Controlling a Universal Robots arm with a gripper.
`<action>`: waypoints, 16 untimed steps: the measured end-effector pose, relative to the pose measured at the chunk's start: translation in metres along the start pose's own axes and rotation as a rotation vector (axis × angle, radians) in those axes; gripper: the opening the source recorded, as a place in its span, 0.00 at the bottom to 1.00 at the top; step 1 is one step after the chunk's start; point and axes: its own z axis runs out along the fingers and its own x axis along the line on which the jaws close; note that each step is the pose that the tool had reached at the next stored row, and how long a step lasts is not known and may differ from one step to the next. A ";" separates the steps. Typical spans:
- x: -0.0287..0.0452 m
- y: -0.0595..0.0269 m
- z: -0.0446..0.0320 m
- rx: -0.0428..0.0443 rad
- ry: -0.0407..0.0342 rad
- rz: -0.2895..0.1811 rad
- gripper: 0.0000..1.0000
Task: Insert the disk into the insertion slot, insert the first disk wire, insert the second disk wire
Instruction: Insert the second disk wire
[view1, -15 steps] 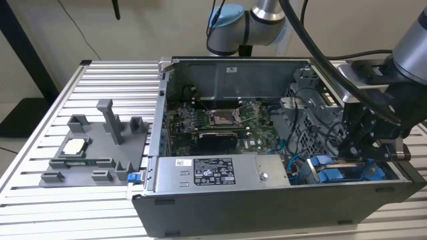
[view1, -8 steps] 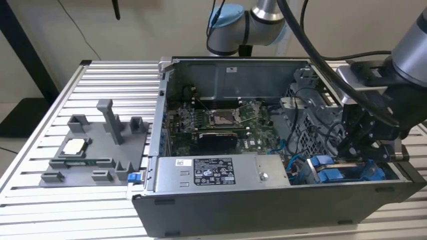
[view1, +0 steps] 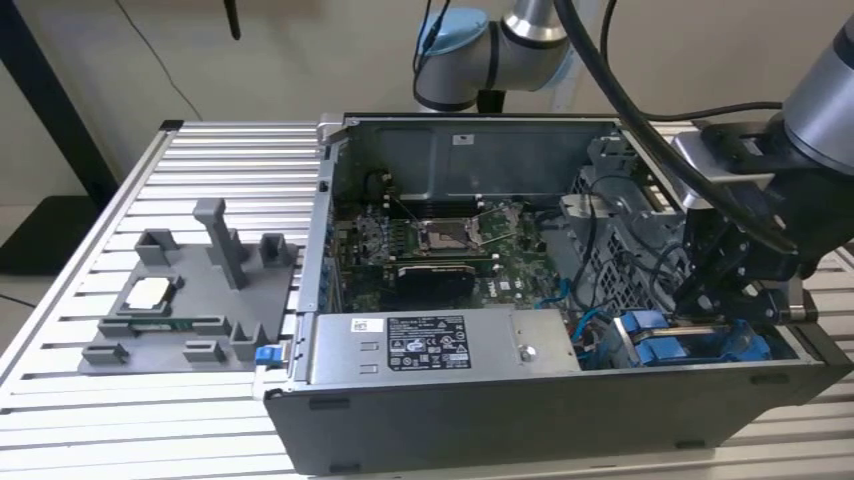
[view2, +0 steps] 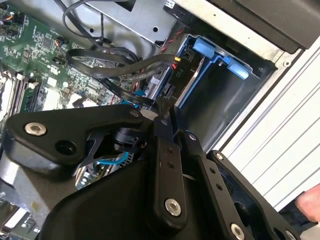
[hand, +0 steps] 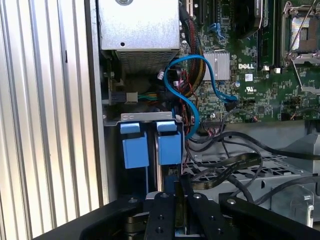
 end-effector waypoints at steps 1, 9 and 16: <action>0.0000 0.0000 0.0002 0.0000 0.0000 0.000 0.16; 0.0003 -0.0042 0.0048 -0.0005 -0.0094 0.000 0.16; 0.0004 -0.0098 0.0080 -0.0010 -0.0168 0.001 0.16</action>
